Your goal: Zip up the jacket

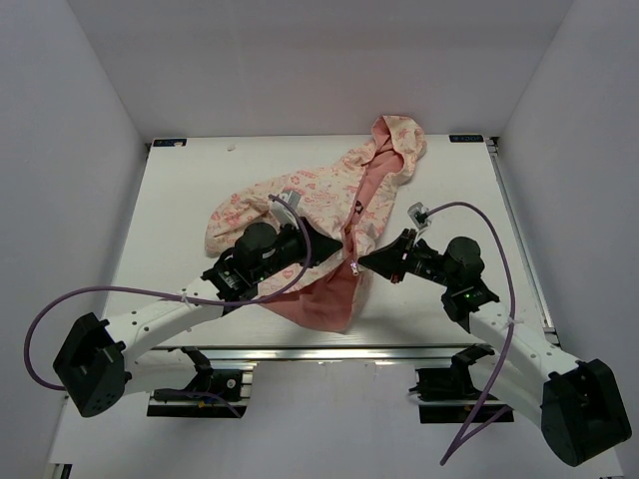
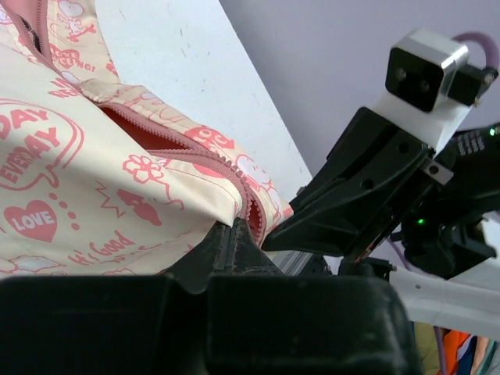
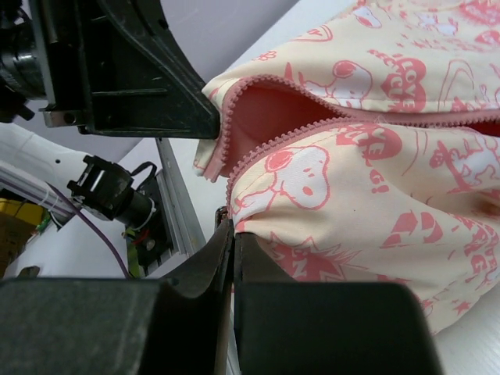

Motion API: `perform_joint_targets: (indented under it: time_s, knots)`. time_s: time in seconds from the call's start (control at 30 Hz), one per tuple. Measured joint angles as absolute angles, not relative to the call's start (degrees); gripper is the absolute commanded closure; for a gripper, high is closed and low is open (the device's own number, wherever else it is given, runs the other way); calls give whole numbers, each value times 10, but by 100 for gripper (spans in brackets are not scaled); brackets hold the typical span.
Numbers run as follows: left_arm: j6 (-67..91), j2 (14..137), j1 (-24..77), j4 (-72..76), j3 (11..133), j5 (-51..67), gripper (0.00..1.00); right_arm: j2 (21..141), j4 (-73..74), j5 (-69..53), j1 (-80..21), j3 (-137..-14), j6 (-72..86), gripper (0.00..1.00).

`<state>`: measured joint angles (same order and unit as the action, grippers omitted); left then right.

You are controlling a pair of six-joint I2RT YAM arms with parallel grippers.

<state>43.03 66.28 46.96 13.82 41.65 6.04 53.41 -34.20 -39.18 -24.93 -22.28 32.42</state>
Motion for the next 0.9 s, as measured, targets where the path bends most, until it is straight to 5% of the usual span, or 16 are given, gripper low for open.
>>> perform_joint_targets:
  time_s: [0.9]
  knots:
    - [555, 663, 470, 252, 359, 34, 100, 550, -500, -361, -253, -182, 414, 100]
